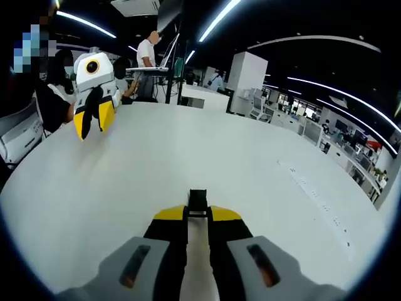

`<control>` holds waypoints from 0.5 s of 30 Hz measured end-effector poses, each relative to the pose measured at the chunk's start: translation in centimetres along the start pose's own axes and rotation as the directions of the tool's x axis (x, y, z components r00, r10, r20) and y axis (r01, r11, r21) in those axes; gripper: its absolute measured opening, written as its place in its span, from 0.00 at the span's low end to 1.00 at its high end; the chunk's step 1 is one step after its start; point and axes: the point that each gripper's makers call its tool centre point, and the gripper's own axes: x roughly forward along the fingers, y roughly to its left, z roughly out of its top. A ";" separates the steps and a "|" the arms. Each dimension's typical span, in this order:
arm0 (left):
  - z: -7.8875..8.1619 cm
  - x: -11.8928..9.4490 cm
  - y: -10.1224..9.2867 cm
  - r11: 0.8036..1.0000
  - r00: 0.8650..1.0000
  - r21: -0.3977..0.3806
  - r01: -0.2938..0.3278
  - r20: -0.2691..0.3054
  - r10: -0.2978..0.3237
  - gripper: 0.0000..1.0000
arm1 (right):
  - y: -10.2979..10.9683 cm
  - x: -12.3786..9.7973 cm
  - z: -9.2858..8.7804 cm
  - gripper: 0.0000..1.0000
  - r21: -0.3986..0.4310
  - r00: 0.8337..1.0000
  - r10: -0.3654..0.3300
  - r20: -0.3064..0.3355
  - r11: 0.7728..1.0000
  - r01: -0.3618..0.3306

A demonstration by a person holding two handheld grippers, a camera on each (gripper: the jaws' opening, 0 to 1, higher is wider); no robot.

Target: Snap the two parts of the plastic buckle together until the buckle closes and remains connected.

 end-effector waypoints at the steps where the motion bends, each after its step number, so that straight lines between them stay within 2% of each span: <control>1: 0.0 0.0 0.0 1.000 1.000 -0.002 0.001 0.001 -0.001 0.15 | -0.1 0.0 0.0 0.11 0.005 1.000 -0.004 0.003 1.000 0.004; 15: 0.1 -0.1 0.1 1.000 1.000 -0.006 0.002 0.004 -0.002 0.15 | -0.8 0.0 -0.1 0.11 0.044 0.999 -0.037 0.014 0.998 0.036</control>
